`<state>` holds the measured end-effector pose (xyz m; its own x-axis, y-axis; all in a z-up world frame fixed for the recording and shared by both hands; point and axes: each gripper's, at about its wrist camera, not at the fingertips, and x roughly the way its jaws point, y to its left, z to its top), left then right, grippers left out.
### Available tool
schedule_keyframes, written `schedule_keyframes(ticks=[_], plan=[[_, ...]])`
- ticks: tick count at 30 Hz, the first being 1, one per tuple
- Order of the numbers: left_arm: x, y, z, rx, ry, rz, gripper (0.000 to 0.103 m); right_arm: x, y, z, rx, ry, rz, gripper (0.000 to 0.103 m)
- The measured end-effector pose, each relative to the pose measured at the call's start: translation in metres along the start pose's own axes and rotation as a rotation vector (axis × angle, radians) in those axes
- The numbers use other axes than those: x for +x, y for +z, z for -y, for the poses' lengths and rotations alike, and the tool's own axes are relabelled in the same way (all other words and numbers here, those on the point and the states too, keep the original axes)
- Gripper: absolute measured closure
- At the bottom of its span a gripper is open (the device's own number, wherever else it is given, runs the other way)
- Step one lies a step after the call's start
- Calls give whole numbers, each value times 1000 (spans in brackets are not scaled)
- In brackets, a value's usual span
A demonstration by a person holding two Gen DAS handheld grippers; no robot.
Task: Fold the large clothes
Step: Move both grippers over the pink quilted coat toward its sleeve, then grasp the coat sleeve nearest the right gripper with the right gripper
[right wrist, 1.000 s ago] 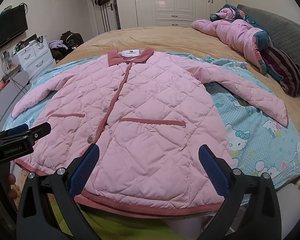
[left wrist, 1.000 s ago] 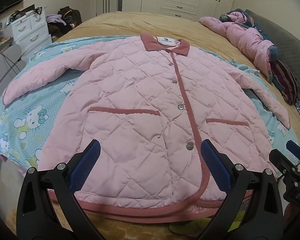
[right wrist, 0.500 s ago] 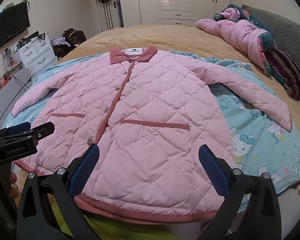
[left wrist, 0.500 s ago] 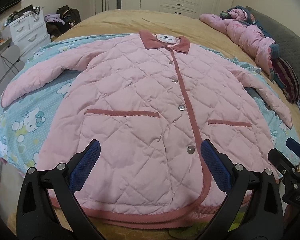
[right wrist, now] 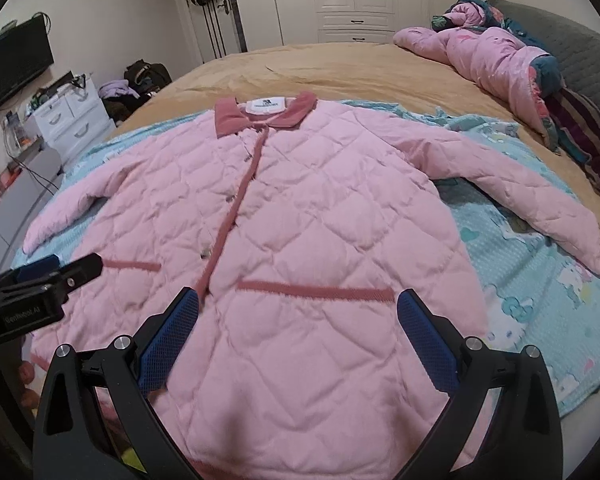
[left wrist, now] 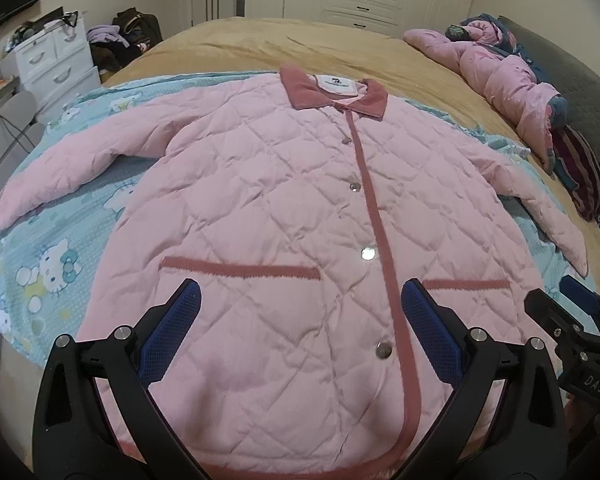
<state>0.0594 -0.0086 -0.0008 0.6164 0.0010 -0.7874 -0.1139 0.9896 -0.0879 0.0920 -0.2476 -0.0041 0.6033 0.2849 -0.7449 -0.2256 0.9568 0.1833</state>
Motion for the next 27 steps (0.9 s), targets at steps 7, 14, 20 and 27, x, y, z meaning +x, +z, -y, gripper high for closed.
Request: schedule_keyframes(ticks=[7, 14, 20, 27], plan=[[15, 22, 6, 3, -11, -5, 9, 16, 26, 10, 28, -7, 13, 4], [24, 45, 10, -2, -24, 1, 9, 29, 47, 30, 75, -28, 15, 4], [35, 64, 16, -6, -34, -4, 9, 36, 62, 53, 124, -58, 40, 4], [48, 87, 25, -4, -37, -6, 9, 44, 73, 84, 196, -77, 57, 4]])
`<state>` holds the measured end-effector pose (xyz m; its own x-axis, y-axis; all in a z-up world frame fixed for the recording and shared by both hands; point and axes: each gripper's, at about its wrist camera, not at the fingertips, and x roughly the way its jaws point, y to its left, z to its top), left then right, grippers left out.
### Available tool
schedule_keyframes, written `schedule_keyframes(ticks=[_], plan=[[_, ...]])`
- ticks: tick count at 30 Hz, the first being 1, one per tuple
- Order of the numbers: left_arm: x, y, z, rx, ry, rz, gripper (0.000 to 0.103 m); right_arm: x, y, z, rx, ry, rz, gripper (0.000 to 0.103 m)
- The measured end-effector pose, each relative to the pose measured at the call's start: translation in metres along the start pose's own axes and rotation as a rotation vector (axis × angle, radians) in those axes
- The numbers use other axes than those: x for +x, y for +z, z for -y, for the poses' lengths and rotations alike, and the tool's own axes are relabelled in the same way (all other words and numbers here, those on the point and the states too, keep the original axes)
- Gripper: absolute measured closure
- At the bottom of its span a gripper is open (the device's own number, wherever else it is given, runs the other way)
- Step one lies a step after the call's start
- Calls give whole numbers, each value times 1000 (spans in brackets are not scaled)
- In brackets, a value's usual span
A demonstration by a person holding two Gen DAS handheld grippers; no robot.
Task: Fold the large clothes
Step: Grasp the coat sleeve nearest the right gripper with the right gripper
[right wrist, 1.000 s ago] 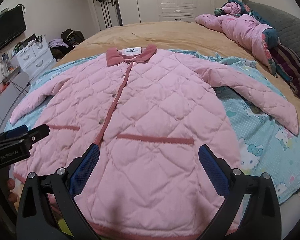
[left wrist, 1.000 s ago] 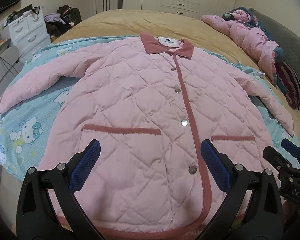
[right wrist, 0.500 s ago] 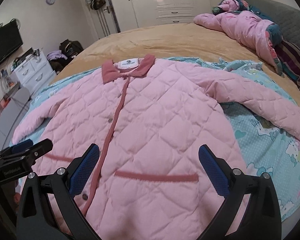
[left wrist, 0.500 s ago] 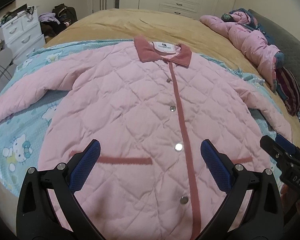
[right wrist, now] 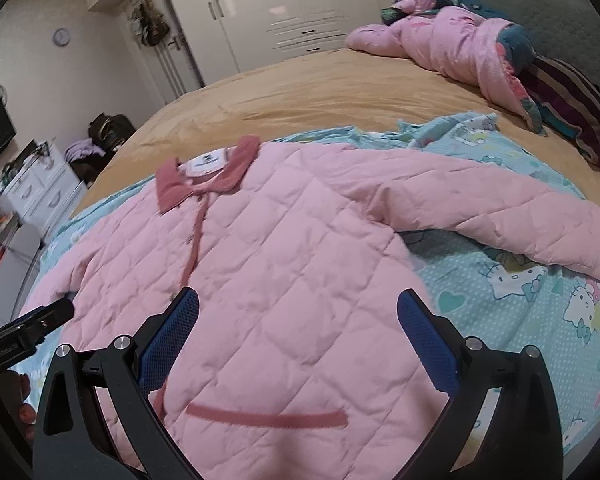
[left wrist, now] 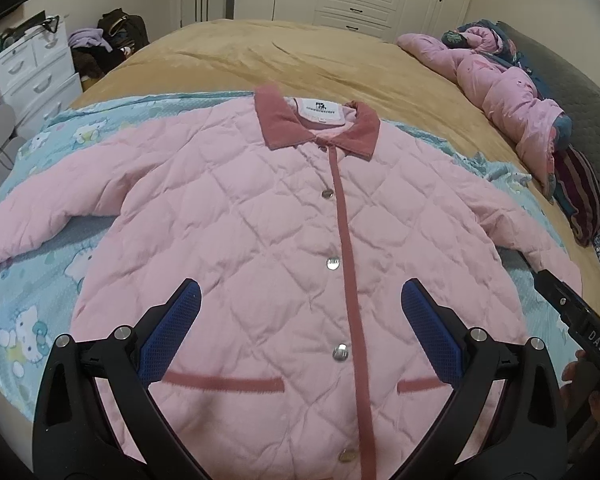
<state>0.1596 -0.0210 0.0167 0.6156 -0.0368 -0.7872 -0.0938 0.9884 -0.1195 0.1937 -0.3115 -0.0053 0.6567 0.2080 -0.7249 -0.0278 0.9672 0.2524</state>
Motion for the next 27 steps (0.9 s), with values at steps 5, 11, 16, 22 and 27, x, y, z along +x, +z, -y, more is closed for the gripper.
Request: schedule_keyframes(ticks=[5, 11, 16, 22, 27], plan=[[10, 12, 9, 16, 0, 1, 9, 9, 8, 23, 65, -35, 5, 4], [25, 25, 20, 26, -12, -9, 9, 13, 18, 48, 127, -62, 22, 4], [39, 32, 32, 54, -8, -15, 9, 18, 25, 79, 202, -98, 37, 4], [61, 38, 44, 65, -16, -38, 9, 30, 27, 122, 309, -144, 28, 4], [81, 38, 52, 78, -11, -60, 9, 38, 24, 161, 400, -185, 31, 4]])
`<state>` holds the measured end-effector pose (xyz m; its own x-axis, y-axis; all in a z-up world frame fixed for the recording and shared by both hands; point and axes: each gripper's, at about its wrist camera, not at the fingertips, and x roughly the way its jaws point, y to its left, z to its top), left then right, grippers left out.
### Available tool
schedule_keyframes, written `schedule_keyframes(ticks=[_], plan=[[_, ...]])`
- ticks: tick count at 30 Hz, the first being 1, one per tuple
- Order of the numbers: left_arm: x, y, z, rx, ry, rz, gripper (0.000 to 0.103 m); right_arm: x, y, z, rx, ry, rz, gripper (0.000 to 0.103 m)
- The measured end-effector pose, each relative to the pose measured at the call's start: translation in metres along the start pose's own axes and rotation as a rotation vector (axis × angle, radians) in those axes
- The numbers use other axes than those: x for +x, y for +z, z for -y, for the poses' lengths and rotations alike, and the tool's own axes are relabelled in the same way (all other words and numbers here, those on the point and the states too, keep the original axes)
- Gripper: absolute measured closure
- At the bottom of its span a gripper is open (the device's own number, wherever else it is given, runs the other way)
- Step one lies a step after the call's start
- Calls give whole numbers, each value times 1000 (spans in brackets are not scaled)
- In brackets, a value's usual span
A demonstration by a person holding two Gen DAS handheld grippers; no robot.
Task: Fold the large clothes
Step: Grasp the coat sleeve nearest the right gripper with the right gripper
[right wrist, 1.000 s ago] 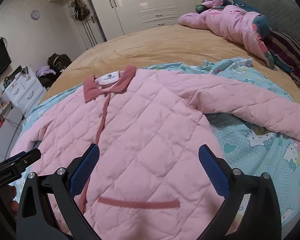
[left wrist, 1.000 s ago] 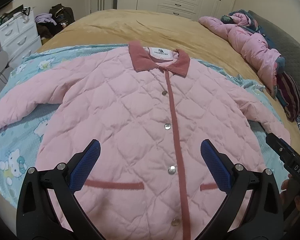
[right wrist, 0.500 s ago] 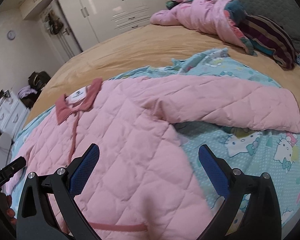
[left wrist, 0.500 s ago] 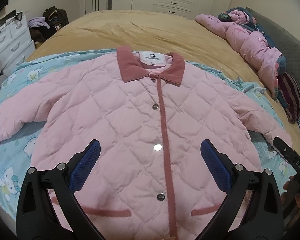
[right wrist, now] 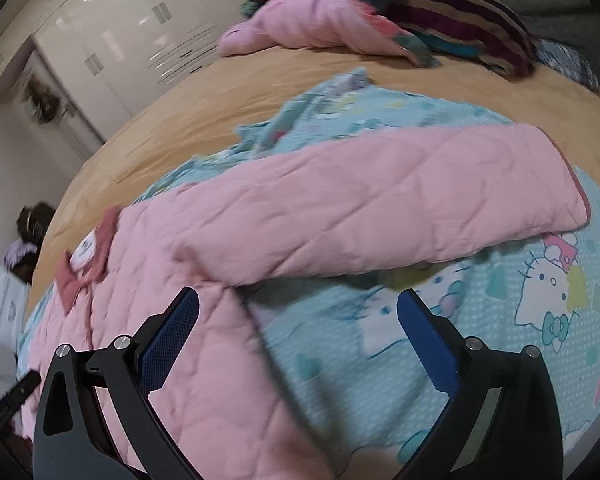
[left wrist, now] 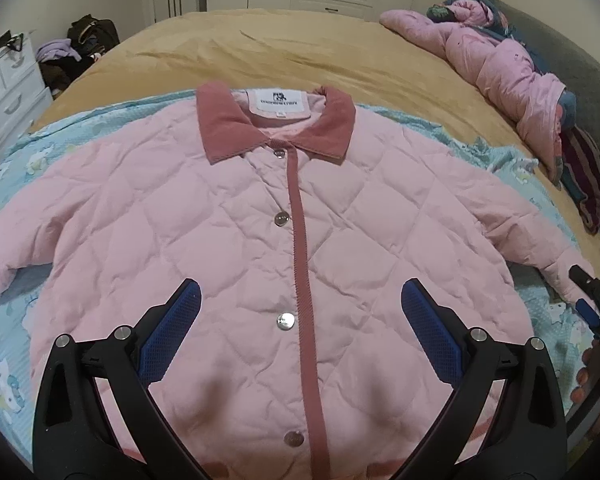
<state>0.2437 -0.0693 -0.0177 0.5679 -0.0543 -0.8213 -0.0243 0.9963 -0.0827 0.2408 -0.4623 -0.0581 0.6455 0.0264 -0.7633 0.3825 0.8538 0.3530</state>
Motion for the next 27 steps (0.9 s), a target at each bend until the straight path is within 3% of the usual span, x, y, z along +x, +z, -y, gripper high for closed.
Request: schedule_keyframes(ticks=[14, 22, 27], plan=[[45, 3, -1, -10, 32, -56, 9, 48, 18, 95, 272, -109, -40, 4], [58, 1, -12, -48, 30, -74, 9, 60, 37, 126, 419, -89, -6, 4], [58, 2, -20, -71, 40, -68, 9, 67, 51, 151, 549, -32, 27, 4]])
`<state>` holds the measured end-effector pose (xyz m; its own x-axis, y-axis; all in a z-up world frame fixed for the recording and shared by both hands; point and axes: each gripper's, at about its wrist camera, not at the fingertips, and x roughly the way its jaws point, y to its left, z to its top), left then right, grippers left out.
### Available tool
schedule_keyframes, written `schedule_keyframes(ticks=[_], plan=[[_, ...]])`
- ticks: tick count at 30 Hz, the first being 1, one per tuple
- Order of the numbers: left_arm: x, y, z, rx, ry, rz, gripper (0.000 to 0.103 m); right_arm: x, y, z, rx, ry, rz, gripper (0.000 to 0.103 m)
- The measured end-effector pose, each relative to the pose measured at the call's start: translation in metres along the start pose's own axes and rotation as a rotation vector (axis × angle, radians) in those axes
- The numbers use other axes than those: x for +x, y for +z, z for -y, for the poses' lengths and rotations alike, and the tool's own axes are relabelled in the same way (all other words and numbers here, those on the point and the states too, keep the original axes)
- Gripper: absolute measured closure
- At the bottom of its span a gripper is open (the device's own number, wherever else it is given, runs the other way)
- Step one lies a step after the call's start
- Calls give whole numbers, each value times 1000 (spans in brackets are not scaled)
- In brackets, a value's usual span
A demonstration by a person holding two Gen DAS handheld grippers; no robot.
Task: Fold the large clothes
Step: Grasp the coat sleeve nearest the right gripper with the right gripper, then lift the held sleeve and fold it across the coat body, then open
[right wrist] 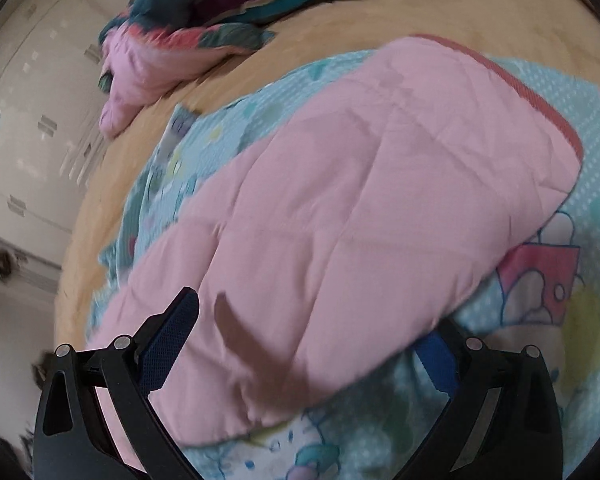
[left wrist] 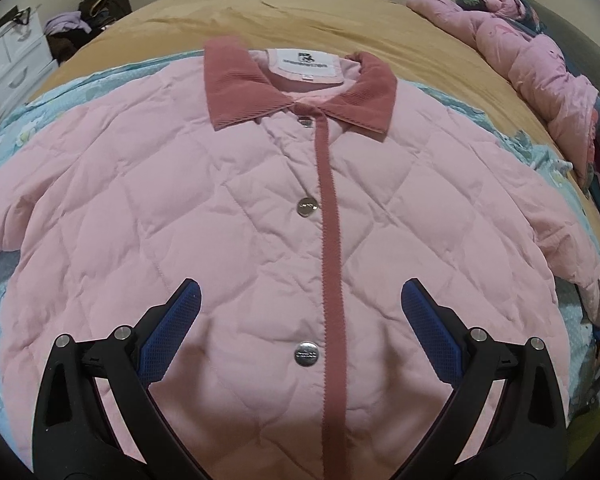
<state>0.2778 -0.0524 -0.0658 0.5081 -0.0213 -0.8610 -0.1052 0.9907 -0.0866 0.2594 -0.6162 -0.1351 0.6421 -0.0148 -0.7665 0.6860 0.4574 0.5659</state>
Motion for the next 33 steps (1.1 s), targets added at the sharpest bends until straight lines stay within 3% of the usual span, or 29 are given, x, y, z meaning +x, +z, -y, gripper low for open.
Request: schedule_keyframes(ticks=[3, 5, 6, 10, 18, 27, 33], plan=[[-2, 3, -4, -7, 9, 5, 9, 2, 11, -2, -3, 21, 37, 5], [-6, 5, -8, -17, 6, 12, 9, 2, 18, -6, -17, 31, 65, 30], [-8, 6, -10, -23, 3, 15, 9, 3, 22, -7, -20, 47, 75, 47], [-17, 12, -19, -44, 3, 28, 9, -1, 38, -19, -71, 80, 118, 76], [-44, 30, -36, -75, 6, 71, 9, -64, 47, -94, -290, 260, 238, 84], [-85, 50, -66, -141, -16, 148, 9, -129, -1, -198, -593, 436, 313, 86], [-105, 59, -87, -174, -4, 186, 9, -151, -41, -246, -726, 516, 302, 86]])
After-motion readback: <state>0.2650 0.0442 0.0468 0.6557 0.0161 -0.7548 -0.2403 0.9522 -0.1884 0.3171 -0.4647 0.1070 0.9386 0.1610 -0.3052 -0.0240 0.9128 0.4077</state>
